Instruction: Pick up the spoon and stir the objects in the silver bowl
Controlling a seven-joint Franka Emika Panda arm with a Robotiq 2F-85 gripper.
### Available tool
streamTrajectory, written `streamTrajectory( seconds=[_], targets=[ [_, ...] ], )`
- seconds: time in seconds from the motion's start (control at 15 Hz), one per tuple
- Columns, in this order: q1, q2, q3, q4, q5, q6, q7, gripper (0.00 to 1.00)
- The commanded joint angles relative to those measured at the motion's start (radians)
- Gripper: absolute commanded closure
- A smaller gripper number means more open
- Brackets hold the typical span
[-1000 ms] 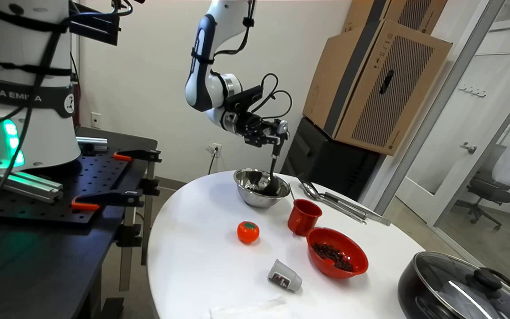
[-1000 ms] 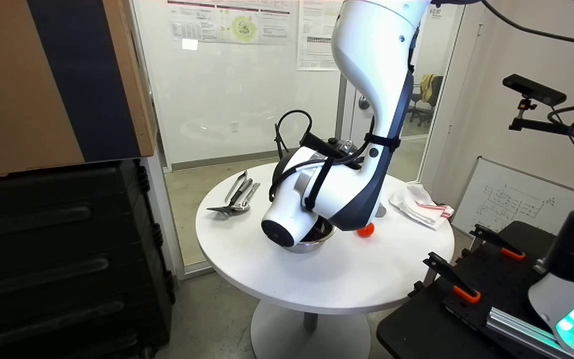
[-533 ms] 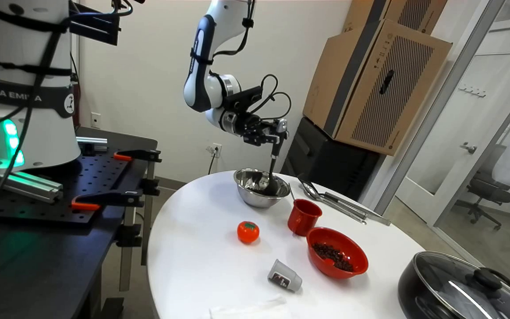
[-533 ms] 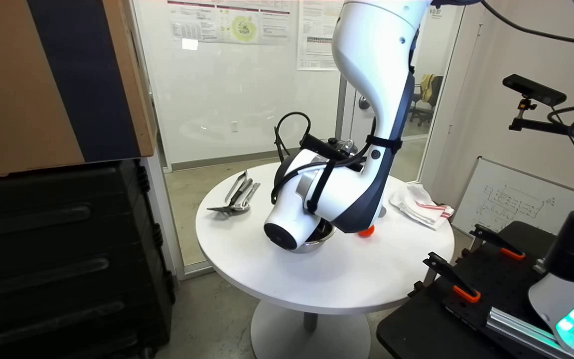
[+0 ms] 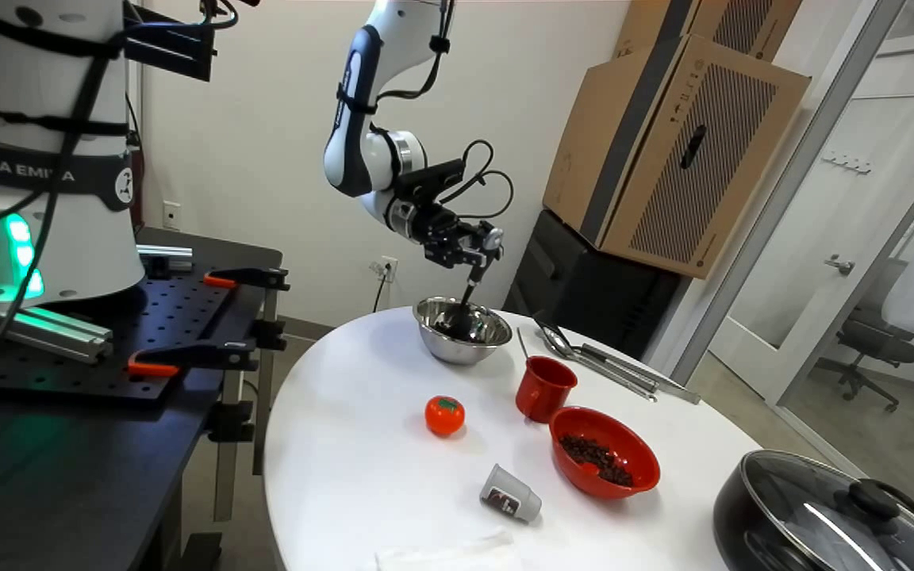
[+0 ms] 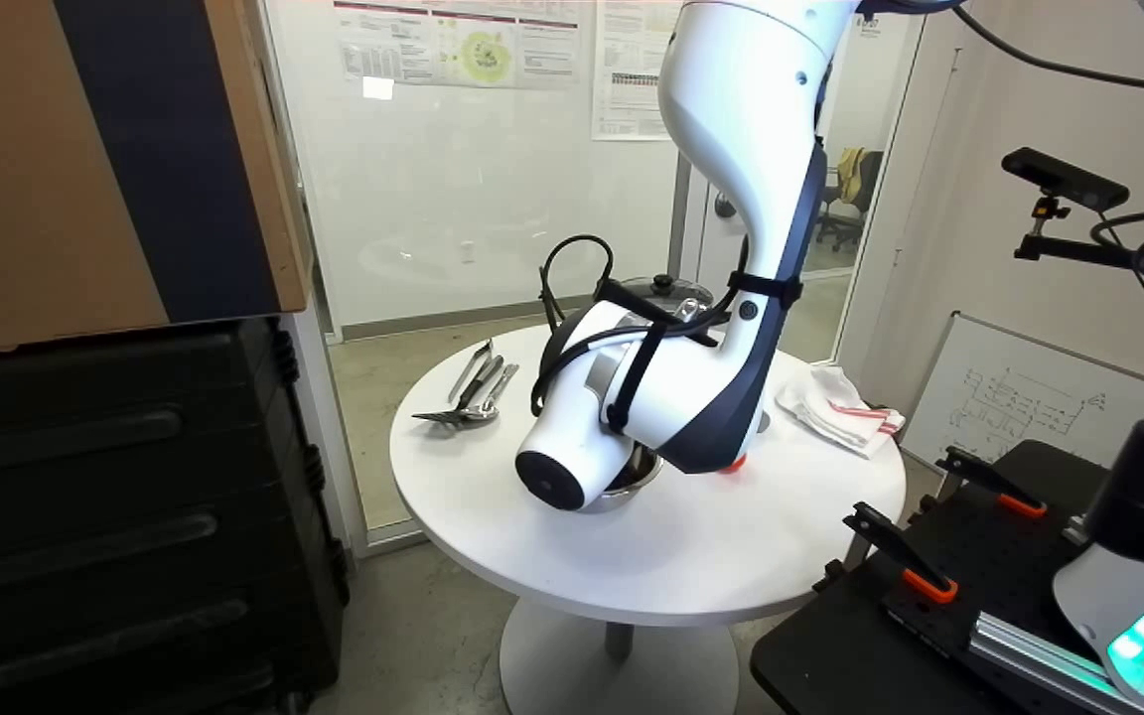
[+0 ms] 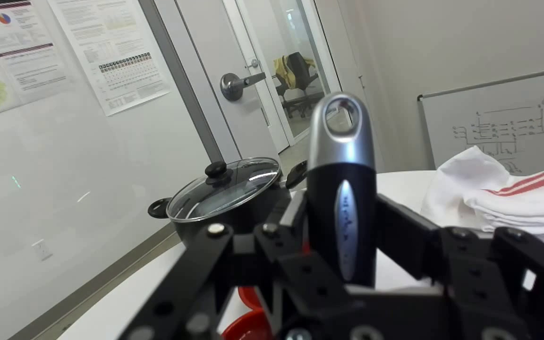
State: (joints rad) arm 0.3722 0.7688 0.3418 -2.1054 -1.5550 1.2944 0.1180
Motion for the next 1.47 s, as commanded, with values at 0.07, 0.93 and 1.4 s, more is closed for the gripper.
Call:
streamTrajectory(
  seconds=[0.07, 0.93, 1.4],
  targets=[
    [-0.007, 0.002, 0.013, 0.015, 0.030, 0.043, 0.014, 0.90],
    [-0.003, 0.006, -0.051, 0.019, -0.002, -0.009, 0.096, 0.90],
    [-0.023, -0.005, -0.038, -0.022, -0.011, 0.044, 0.014, 0.90]
  ],
)
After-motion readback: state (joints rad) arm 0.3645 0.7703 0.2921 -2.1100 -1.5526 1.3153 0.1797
